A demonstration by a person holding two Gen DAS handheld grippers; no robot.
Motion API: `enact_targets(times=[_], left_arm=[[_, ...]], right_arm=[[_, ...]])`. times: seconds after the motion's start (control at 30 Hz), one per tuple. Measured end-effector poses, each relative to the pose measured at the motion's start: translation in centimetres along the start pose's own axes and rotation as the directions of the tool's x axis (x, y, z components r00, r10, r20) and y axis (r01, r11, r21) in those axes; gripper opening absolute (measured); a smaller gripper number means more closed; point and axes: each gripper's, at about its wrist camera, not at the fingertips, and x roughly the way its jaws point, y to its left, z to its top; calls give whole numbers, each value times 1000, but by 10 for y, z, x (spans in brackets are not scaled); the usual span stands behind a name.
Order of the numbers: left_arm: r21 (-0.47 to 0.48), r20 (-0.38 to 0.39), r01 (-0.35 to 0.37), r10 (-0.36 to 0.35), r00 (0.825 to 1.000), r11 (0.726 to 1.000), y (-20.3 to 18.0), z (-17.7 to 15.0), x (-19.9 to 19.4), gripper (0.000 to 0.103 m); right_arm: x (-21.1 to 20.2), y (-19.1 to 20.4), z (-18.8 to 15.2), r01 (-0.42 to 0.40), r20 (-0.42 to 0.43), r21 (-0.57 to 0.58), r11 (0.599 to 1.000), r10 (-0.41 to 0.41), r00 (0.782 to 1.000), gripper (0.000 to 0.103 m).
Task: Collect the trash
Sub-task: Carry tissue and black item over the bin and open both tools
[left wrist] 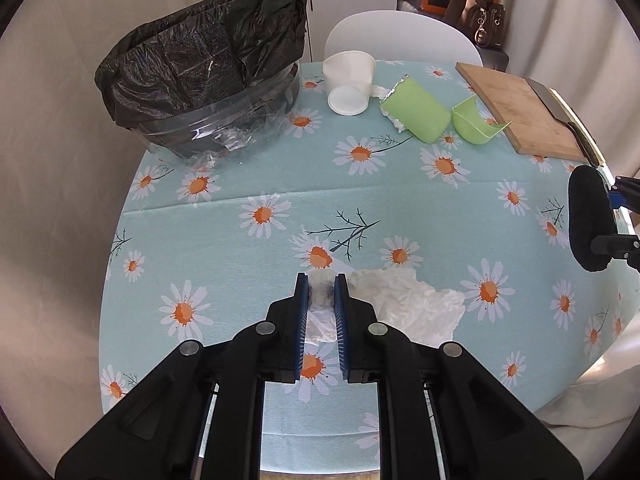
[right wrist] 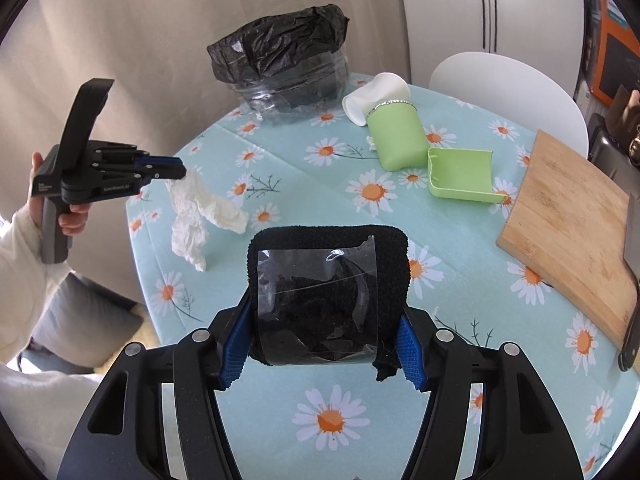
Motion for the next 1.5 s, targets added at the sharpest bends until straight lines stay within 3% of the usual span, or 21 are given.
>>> enact_targets(times=[0.27, 0.47, 0.57, 0.8, 1.27, 1.5], left_arm=[[-6, 103, -36, 37, 994, 999, 16, 5, -38, 14], [33, 172, -32, 26, 985, 999, 37, 28, -57, 14], [69, 195, -39, 25, 981, 997, 48, 43, -65, 14], [121, 326, -86, 42, 945, 989, 76, 86, -89, 14], [210, 463, -173, 58, 884, 962, 137, 167, -94, 14], [216, 448, -129, 19, 894, 968, 168, 203, -60, 14]], right_arm=[[-2, 9, 4, -26, 37, 29, 999, 25, 999, 57], [1, 19, 32, -30, 55, 31, 999, 29, 998, 57], [3, 23, 53, -47, 77, 46, 998, 43, 996, 57], [7, 35, 117, -52, 153, 32, 998, 47, 987, 57], [19, 61, 248, -49, 319, -10, 999, 50, 946, 57], [46, 66, 306, -65, 337, 0, 998, 61, 940, 57]])
